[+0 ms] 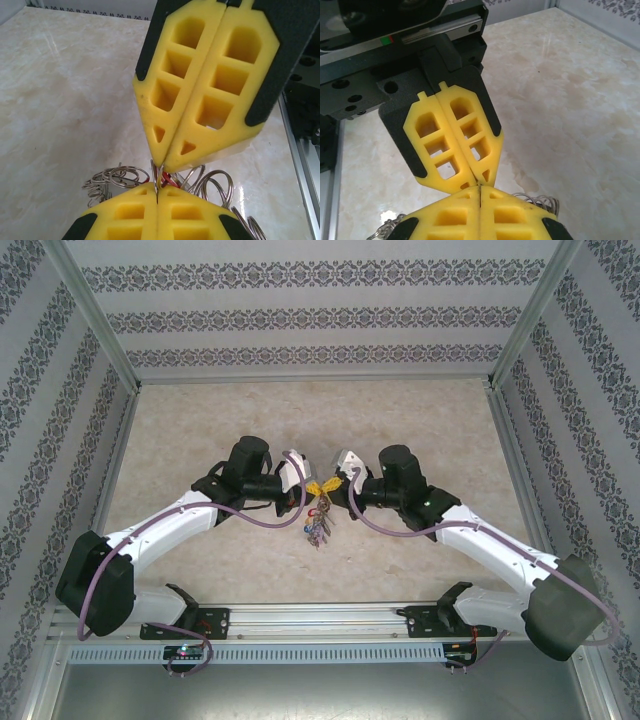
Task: Put the keys on the keyring
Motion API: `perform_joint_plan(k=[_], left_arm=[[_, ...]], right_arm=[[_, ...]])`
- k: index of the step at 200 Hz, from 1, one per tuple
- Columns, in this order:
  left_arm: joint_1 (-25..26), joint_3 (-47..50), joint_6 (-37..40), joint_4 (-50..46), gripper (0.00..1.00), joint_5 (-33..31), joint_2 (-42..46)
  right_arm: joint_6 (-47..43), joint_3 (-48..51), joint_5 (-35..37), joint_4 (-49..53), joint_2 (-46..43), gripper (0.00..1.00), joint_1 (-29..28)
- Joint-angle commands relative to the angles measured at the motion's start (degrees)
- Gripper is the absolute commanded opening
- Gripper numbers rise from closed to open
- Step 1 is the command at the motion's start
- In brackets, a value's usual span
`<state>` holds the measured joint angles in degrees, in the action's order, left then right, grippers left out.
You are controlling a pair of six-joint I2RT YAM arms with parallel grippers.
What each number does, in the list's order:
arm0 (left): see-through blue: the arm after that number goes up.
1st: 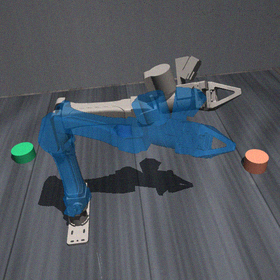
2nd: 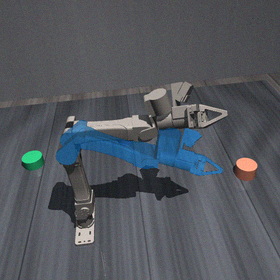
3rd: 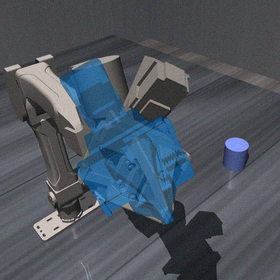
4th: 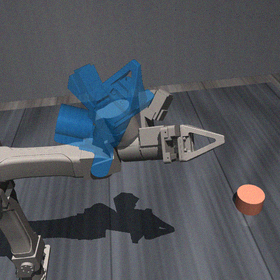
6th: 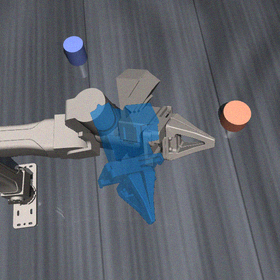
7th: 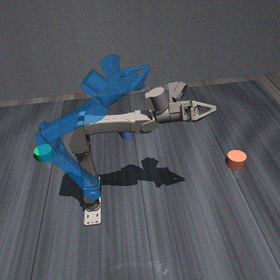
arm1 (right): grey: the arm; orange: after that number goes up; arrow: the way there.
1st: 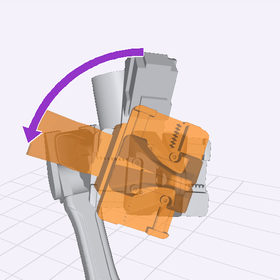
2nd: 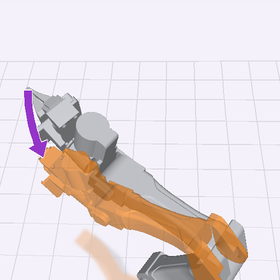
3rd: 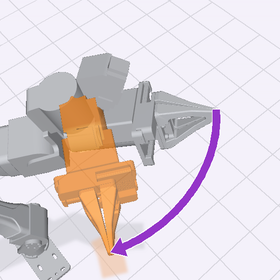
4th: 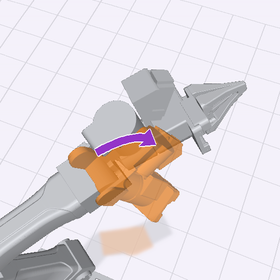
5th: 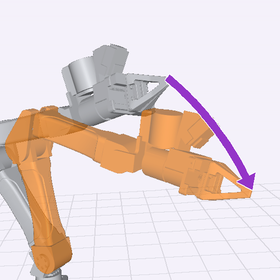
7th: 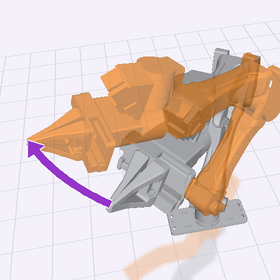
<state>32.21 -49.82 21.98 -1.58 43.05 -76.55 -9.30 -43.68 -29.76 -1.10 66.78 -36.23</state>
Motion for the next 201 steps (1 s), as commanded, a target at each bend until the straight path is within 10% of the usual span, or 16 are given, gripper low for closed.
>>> perform_joint_plan(k=[1, 201], left_arm=[[0.84, -0.32, -0.49, 4.55, 0.0, 4.0, 0.29], [1.2, 1.72, -1.46, 8.27, 0.0, 1.91, 0.55]], right_arm=[[1.36, -1.76, 7.17, -2.58, -0.69, 0.0, -0.71], [6.66, -3.66, 17.23, 5.51, -0.84, 0.0, -0.8]])
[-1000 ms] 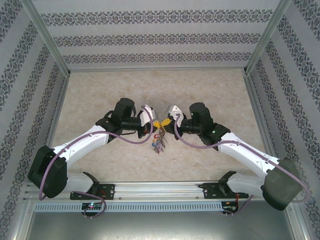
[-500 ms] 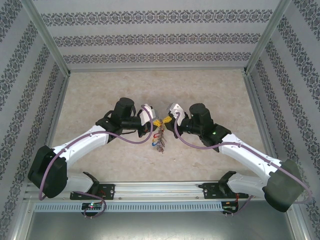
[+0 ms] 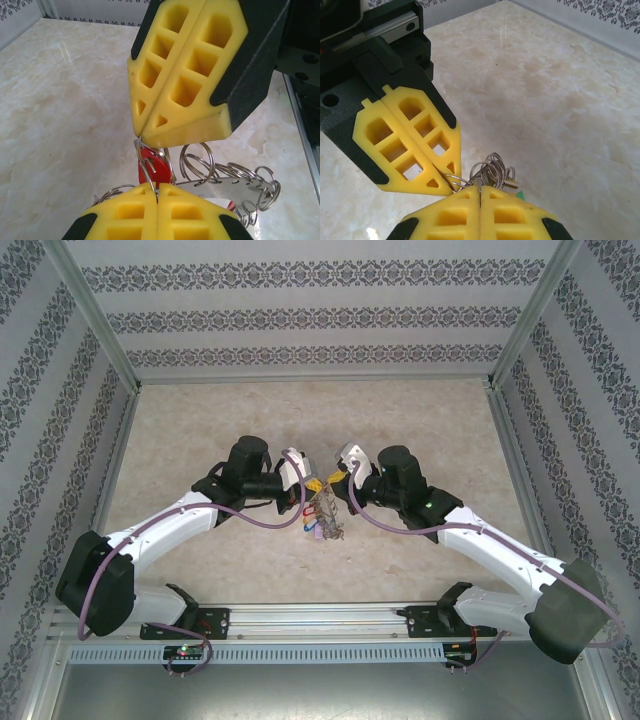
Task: Put the keys on the keyring
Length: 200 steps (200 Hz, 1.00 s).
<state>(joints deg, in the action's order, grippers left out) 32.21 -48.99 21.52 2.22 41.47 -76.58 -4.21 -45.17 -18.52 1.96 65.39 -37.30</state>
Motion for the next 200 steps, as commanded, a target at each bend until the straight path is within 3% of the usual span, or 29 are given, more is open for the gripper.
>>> perform_joint_plan(k=[1, 89, 200], left_arm=[[1.19, 0.95, -1.02, 4.55, 0.0, 3.46, 0.56], [1.28, 10.28, -7.95, 21.07, 0.0, -3.16, -2.32], [1.73, 7.86, -6.81, 18.01, 0.18, -1.06, -3.98]], right_arm=[[1.57, -2.28, 6.02, 2.57, 0.55, 0.0, 0.24], [0.74, -2.61, 3.2, 1.4, -1.72, 0.0, -0.15], [-0.89, -3.78, -0.17, 2.38, -1.45, 0.0, -1.54]])
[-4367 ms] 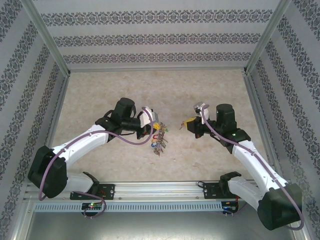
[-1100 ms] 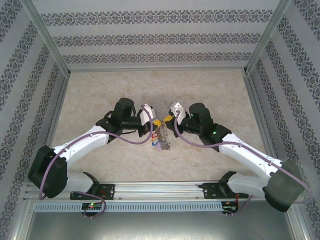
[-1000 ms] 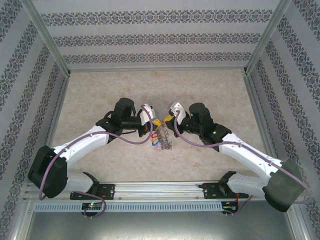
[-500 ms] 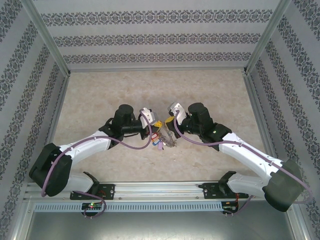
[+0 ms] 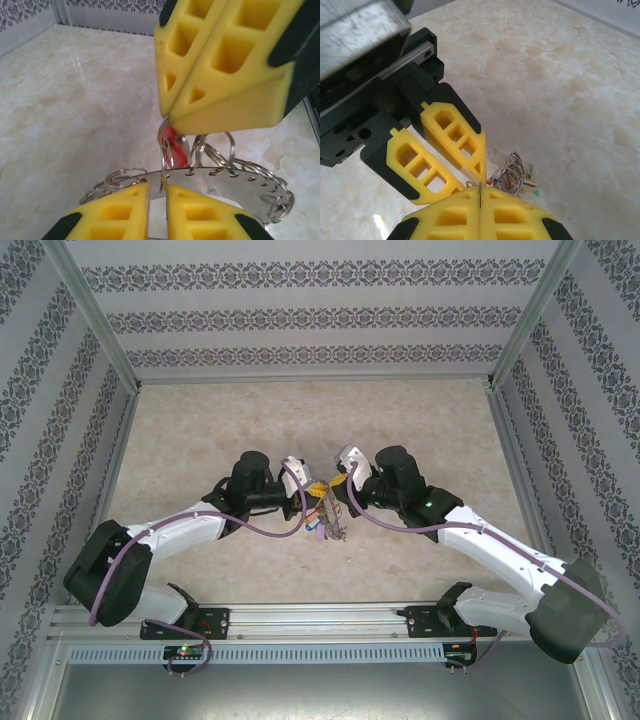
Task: Put the keys on the keyring
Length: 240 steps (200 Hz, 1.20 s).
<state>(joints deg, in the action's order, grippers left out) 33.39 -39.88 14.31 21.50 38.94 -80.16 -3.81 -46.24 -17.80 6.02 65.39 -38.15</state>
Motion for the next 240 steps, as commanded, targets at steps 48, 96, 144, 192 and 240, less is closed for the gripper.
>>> perform_joint_plan(k=[48, 96, 144, 192, 240], left_arm=[[0.63, -2.31, 0.81, -1.91, 0.24, 1.91, 0.13], [0.63, -1.97, 1.08, -2.05, 0.28, 1.67, 1.69], [0.63, -2.12, 1.42, -2.24, 0.29, 0.9, 2.98], [1.11, -3.25, 2.13, -2.98, 0.3, 0.95, 2.4], [1.59, -3.41, 1.89, -1.86, 0.3, 0.48, 2.12]], right_arm=[[-1.46, -2.76, -0.81, -1.33, -1.31, 0.0, -0.78], [-1.72, -3.06, -0.56, -1.19, -0.96, 0.0, -0.78], [-1.62, -3.15, -0.65, -1.23, -0.86, 0.0, -0.74], [-1.57, -3.16, -0.74, -1.23, -1.02, 0.0, -0.78], [-1.59, -3.14, -0.72, -1.12, -0.96, 0.0, -0.78]])
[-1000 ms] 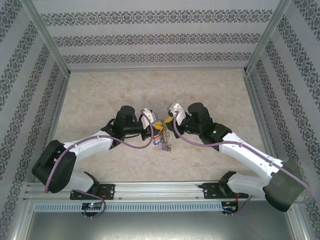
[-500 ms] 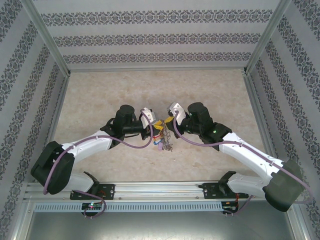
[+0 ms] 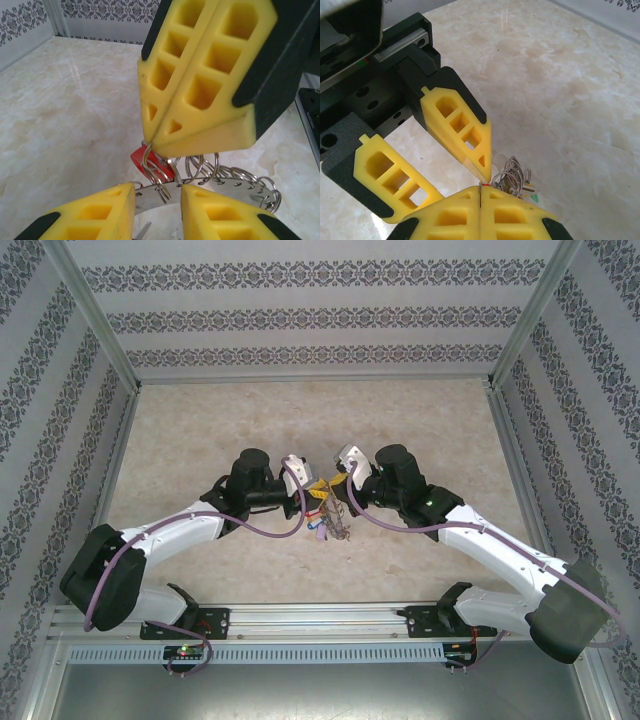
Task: Put the keys on the keyring
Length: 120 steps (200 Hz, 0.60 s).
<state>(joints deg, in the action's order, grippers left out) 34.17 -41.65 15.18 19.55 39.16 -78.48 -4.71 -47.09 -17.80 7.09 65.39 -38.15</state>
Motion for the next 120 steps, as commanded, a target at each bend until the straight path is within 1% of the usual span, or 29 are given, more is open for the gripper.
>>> perform_joint_plan(k=[1, 22, 73, 120], left_arm=[[0.81, -1.61, 1.0, 0.11, 0.3, 0.24, 0.39], [0.9, -1.93, 1.17, -0.12, 0.29, -0.12, 0.13], [1.01, -2.45, 1.69, -1.27, 0.21, -1.01, -0.43], [1.04, -3.0, 2.29, -2.37, 0.23, -1.5, -0.8]], right_arm=[[-0.72, -2.3, -0.69, -2.18, -0.96, 0.0, -0.74], [-0.63, -2.29, -0.82, -2.27, -0.96, 0.0, -0.78], [-0.74, -2.22, -1.69, -2.17, -1.03, 0.0, -0.71], [-0.82, -2.48, -1.94, -2.02, -1.22, 0.0, -0.78]])
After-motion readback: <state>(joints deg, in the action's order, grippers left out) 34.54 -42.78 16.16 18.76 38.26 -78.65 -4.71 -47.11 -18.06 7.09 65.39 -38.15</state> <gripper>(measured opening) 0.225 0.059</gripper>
